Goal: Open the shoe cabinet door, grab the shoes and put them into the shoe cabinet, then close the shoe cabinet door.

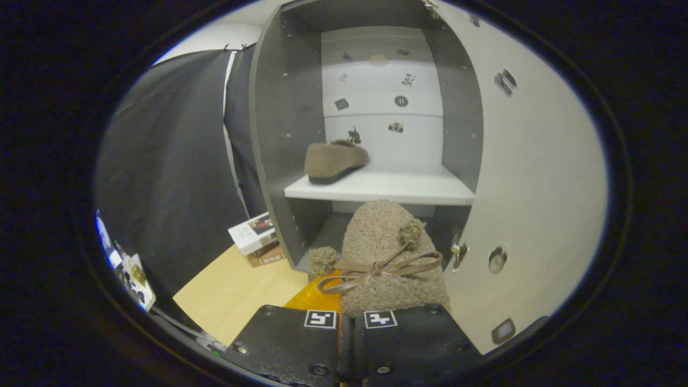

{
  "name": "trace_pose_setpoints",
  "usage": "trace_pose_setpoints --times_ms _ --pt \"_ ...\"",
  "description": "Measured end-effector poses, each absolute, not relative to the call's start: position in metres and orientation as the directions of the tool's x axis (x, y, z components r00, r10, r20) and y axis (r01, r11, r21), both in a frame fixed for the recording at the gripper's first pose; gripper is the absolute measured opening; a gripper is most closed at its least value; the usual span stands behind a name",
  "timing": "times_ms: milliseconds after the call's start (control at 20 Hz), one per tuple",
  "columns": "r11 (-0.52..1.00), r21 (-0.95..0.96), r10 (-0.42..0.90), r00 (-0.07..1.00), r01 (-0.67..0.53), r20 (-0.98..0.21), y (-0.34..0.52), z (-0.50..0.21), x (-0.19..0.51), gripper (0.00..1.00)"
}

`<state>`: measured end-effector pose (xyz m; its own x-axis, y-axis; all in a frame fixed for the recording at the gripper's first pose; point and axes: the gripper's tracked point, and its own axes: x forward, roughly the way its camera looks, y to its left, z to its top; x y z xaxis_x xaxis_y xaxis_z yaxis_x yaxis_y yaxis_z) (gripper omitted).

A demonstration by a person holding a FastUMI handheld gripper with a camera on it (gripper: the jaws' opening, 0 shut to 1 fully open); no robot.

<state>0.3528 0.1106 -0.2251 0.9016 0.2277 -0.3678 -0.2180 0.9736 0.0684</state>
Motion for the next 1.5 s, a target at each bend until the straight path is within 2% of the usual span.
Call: trace_pose_setpoints --times_ms 400,700,950,1100,1500 --pt "0.988 0.076 0.151 0.957 -0.136 -0.246 0.109 -0.120 0.462 0.06" --pt "0.993 0.074 0.111 0.966 -0.096 -0.234 0.114 -0.097 0.554 0.06" --pt "0.997 0.061 0.069 0.953 -0.053 -0.295 0.108 -0.122 0.621 0.06" --pt "0.998 0.061 0.033 0.927 -0.011 -0.373 0.101 -0.149 0.649 0.06" --pt "0.999 0.048 0.017 0.819 0.013 -0.574 0.097 -0.189 0.668 0.09"
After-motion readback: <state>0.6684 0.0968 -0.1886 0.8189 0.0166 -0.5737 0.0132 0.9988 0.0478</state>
